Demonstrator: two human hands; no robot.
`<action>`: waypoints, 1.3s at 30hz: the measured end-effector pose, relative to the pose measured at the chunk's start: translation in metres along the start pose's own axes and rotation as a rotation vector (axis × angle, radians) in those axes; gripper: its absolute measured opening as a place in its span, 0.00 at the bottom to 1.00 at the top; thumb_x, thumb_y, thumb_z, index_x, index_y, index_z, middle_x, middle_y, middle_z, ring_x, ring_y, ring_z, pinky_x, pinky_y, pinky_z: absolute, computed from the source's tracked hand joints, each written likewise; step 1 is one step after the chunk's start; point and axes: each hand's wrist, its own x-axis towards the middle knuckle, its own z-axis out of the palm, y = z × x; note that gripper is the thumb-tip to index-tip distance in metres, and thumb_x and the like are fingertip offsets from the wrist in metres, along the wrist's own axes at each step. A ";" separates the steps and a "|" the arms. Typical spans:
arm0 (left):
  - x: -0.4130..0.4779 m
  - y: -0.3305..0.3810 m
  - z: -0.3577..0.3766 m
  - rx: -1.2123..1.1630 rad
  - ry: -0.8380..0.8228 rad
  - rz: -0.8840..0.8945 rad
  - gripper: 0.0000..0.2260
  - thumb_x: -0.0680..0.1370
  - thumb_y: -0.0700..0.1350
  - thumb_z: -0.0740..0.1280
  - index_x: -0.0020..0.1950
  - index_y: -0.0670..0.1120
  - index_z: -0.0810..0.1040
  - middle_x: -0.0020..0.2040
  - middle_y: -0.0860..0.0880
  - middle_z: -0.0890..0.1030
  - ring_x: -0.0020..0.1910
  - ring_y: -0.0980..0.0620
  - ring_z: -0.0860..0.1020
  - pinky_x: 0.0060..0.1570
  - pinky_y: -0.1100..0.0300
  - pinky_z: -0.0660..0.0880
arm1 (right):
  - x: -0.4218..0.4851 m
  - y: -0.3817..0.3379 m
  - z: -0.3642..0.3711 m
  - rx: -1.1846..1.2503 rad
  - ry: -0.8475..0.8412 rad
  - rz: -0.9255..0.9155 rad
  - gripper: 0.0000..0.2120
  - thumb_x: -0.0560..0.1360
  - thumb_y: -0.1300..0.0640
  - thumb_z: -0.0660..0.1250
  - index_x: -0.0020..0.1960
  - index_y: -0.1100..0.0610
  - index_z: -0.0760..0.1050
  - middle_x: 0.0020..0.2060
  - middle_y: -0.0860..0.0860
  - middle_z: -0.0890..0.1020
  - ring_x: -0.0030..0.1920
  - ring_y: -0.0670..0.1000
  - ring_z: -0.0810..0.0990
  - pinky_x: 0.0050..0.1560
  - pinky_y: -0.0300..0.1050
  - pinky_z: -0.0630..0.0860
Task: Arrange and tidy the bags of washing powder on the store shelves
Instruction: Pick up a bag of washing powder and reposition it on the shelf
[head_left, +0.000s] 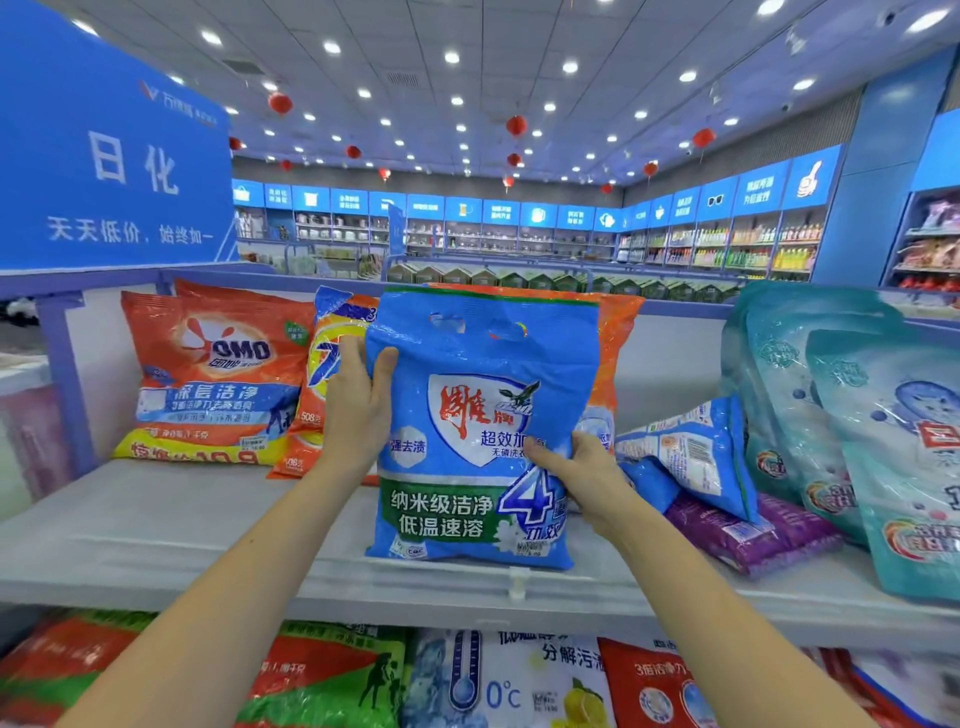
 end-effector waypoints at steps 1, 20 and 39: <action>0.003 0.002 -0.001 -0.022 0.030 -0.071 0.12 0.80 0.53 0.56 0.43 0.46 0.64 0.32 0.51 0.66 0.30 0.53 0.64 0.30 0.60 0.62 | -0.001 0.001 0.002 0.031 0.018 -0.007 0.04 0.74 0.59 0.69 0.48 0.53 0.77 0.45 0.51 0.85 0.37 0.47 0.84 0.39 0.41 0.81; -0.024 -0.008 -0.030 -0.321 -0.483 -0.674 0.36 0.55 0.70 0.75 0.55 0.52 0.74 0.54 0.48 0.82 0.46 0.51 0.82 0.46 0.54 0.77 | 0.005 -0.035 -0.003 0.085 0.129 -0.143 0.09 0.78 0.55 0.63 0.43 0.58 0.77 0.40 0.53 0.83 0.39 0.53 0.82 0.46 0.53 0.79; -0.048 0.021 -0.008 -0.575 -0.649 -0.492 0.45 0.42 0.66 0.79 0.52 0.43 0.79 0.42 0.47 0.86 0.39 0.50 0.84 0.34 0.61 0.79 | -0.031 -0.102 -0.007 0.095 0.338 -0.285 0.09 0.79 0.56 0.62 0.44 0.56 0.78 0.36 0.48 0.84 0.35 0.47 0.83 0.39 0.43 0.81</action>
